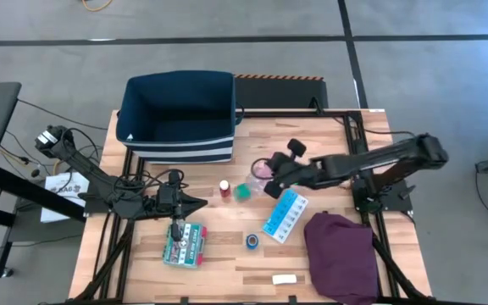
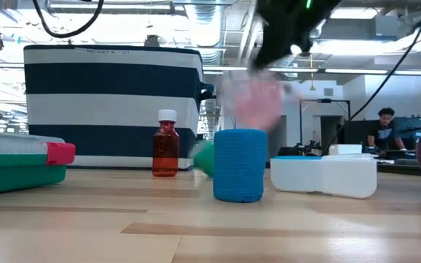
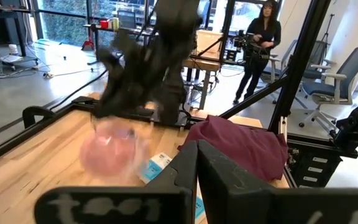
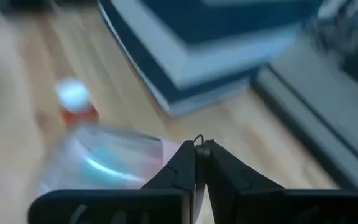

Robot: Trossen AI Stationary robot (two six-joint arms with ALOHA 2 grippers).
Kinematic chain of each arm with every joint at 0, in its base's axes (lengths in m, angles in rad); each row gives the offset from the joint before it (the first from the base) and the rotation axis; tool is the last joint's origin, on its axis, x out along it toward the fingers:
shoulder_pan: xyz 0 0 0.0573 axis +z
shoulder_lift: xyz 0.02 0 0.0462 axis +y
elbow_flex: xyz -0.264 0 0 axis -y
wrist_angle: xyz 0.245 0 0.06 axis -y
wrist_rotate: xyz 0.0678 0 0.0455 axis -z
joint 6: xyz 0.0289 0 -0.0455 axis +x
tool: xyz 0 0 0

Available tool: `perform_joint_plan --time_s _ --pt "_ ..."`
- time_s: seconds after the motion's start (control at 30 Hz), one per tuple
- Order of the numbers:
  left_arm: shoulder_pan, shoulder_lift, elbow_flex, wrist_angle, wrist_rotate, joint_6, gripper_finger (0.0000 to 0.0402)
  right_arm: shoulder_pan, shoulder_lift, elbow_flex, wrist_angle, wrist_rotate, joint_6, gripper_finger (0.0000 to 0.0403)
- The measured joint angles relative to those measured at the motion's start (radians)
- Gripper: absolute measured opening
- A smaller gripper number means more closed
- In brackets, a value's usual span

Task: Pick & place medical supplies in basket/bin
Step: Put the pink container into the blue bin

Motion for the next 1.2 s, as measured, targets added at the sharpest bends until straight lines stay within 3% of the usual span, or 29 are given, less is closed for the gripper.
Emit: perform_joint_plan --time_s 0.2,0.4,0.53,0.7,0.8,0.97,1.2 --pt "0.000 0.000 0.000 0.000 0.001 0.001 0.0000 0.000 -0.130 0.100 0.033 0.004 -0.170 0.0010" --pt "0.000 0.000 0.000 0.000 -0.003 0.006 0.0000 0.000 -0.162 0.247 0.169 -0.003 -0.394 0.0010" --pt "0.000 0.000 0.000 0.017 -0.016 0.022 0.0000 -0.025 -0.126 0.367 0.267 -0.112 -0.502 0.0010" --pt "-0.007 -0.010 0.019 0.057 -0.085 0.140 0.0000 -0.109 -0.010 0.534 0.258 -0.334 -0.476 0.0010" --pt "-0.024 -0.020 0.059 0.064 -0.159 0.239 0.0000 -0.167 0.082 0.606 0.260 -0.433 -0.447 0.0010" --pt "-0.104 -0.025 0.153 0.062 -0.320 0.380 0.0000 -0.255 0.253 0.687 0.249 -0.454 -0.420 0.0010" --pt "-0.278 -0.026 0.284 0.064 -0.789 0.633 0.0000 -0.387 0.476 0.795 0.320 -0.505 -0.369 0.0016"
